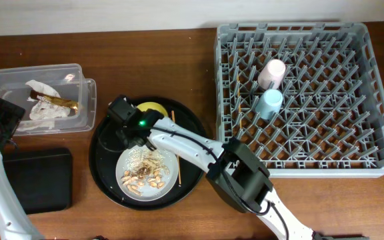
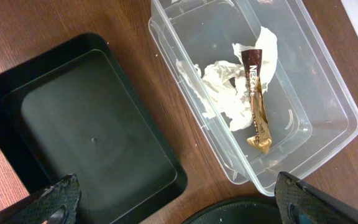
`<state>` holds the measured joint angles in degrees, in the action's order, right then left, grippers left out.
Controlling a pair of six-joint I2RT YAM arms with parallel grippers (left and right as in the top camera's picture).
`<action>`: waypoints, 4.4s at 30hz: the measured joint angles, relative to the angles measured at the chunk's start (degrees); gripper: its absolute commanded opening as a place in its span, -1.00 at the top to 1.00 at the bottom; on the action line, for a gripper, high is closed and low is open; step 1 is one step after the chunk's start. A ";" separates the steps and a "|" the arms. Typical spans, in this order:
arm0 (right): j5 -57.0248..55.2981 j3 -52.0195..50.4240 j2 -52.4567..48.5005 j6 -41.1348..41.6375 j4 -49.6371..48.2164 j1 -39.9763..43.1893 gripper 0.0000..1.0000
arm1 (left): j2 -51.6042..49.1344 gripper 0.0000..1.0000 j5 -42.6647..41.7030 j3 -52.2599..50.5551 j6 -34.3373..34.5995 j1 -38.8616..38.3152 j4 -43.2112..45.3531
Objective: Sort waste into correct bins and load items into the dishwasher rack
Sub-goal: 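Grasp the yellow bowl on the tray with the right gripper, then place the yellow bowl upside down in the rack's back row, then grasp the second chopstick and insert it upright in the rack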
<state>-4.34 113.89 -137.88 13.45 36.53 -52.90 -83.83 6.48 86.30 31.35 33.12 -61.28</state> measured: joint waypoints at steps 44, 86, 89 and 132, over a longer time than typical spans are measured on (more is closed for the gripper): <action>55.80 15.72 -0.28 16.50 18.05 75.89 -0.32 | -0.02 -0.98 0.00 -0.04 0.00 0.00 -0.02; 10.97 17.03 -1.29 6.95 36.30 15.56 0.14 | -0.04 -0.98 0.00 -0.04 0.00 0.00 0.02; 10.73 16.79 -5.35 9.92 35.17 14.80 0.26 | -0.04 -0.98 -0.02 -0.04 0.00 0.00 0.00; -8.87 34.10 37.18 4.96 60.43 53.55 -0.96 | -0.04 -0.98 0.00 -0.04 0.00 0.00 0.02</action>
<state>-13.21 147.98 -100.71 18.41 96.97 0.64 -83.88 6.48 86.26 31.35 33.12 -61.25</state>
